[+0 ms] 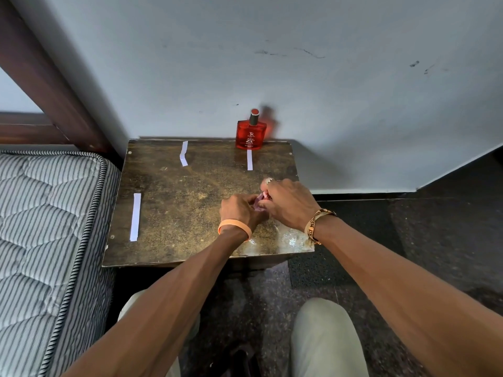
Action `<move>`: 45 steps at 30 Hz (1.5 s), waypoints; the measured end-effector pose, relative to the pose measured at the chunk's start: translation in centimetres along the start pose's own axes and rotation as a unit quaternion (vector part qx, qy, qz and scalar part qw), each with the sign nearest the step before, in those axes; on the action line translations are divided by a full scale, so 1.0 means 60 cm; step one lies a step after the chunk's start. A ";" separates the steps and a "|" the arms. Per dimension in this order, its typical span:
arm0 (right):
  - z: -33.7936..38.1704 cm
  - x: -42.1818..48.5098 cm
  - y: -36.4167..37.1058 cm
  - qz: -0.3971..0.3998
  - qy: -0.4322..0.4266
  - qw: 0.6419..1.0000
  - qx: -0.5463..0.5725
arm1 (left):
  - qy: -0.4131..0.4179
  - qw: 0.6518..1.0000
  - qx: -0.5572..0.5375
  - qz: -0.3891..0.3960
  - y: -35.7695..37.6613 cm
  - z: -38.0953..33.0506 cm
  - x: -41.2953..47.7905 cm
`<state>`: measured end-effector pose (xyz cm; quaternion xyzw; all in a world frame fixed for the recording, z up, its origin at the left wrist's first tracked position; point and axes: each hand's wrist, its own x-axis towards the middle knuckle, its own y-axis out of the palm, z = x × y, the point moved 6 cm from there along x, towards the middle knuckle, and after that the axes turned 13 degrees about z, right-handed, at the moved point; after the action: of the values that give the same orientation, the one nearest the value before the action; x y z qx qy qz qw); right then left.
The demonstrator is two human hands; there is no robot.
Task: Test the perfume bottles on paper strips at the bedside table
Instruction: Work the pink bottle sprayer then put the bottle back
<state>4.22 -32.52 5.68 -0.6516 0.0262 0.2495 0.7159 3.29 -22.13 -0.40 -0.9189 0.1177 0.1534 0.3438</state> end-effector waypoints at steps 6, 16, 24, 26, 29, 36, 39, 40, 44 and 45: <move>0.003 -0.001 0.007 -0.024 0.019 0.999 -0.008 | 0.002 1.000 0.000 -0.017 -0.001 -0.002 -0.003; -0.007 -0.014 0.037 -0.010 0.111 0.981 0.156 | 0.040 0.999 -0.001 -0.001 0.010 -0.004 -0.015; 0.041 -0.028 0.019 0.005 0.030 0.987 0.160 | 0.085 0.994 -0.030 0.057 -0.036 0.033 -0.042; 0.058 -0.023 0.017 -0.010 0.019 0.985 0.173 | 0.072 0.994 -0.060 0.054 -0.053 0.043 -0.048; 0.092 -0.012 0.008 -0.032 0.002 0.980 0.196 | 0.041 0.992 -0.115 0.032 -0.089 0.065 -0.055; 0.171 0.034 -0.016 -0.059 -0.023 0.965 0.254 | 0.030 0.989 -0.143 -0.021 -0.193 0.113 -0.058; 0.199 0.070 -0.024 -0.057 -0.030 0.963 0.262 | 0.027 0.986 -0.159 -0.038 -0.240 0.127 -0.048; 0.207 0.081 -0.029 -0.060 -0.032 0.963 0.261 | 0.022 0.984 -0.172 -0.042 -0.253 0.133 -0.039; 0.222 0.139 -0.048 -0.055 -0.048 0.961 0.268 | 0.017 0.982 -0.181 -0.044 -0.297 0.133 0.011; 0.222 0.154 -0.054 -0.056 -0.050 0.960 0.271 | 0.016 0.983 -0.176 -0.046 -0.305 0.131 0.027</move>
<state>9.74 -17.04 7.33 -0.4201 0.0204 0.2248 0.8789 9.08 -3.59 4.30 -0.9719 0.0520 0.1407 0.1814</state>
